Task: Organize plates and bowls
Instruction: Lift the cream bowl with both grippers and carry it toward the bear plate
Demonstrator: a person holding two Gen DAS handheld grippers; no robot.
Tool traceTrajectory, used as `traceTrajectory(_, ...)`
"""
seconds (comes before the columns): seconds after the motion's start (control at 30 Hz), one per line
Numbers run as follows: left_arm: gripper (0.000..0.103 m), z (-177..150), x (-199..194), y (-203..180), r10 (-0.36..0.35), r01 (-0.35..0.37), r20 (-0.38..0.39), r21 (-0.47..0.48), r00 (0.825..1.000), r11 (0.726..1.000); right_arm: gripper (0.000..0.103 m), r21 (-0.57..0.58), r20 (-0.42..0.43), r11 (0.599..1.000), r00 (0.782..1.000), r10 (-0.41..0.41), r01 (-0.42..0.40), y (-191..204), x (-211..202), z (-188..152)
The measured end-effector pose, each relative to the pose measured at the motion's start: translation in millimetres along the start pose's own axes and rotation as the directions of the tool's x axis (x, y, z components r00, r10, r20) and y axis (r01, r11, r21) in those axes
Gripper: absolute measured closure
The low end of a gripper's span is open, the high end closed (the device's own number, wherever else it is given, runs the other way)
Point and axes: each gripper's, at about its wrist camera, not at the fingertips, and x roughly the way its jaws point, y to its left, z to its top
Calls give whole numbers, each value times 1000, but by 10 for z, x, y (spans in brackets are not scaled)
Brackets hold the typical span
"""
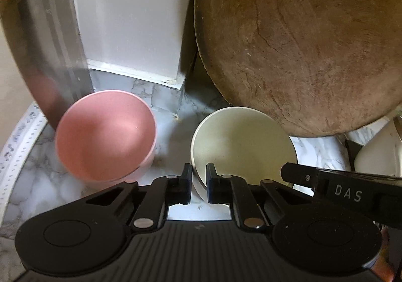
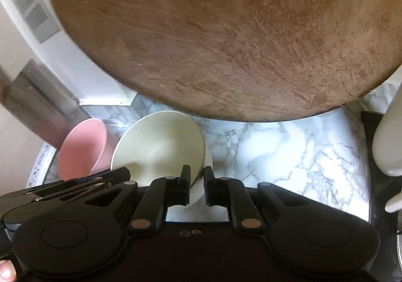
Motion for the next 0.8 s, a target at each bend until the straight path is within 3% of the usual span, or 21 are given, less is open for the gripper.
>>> traceTrajectory(0.37,93,-222,-641,149,12,-12,25,1,1000,1000,92,-46,30,998,998,53,-51,321,-541,-299)
traceTrajectory(0.8,92,-637,-1264,582,37,-36,37,-43,999,998,91,-116,36,989,994,99,-94,871,-1020,-765)
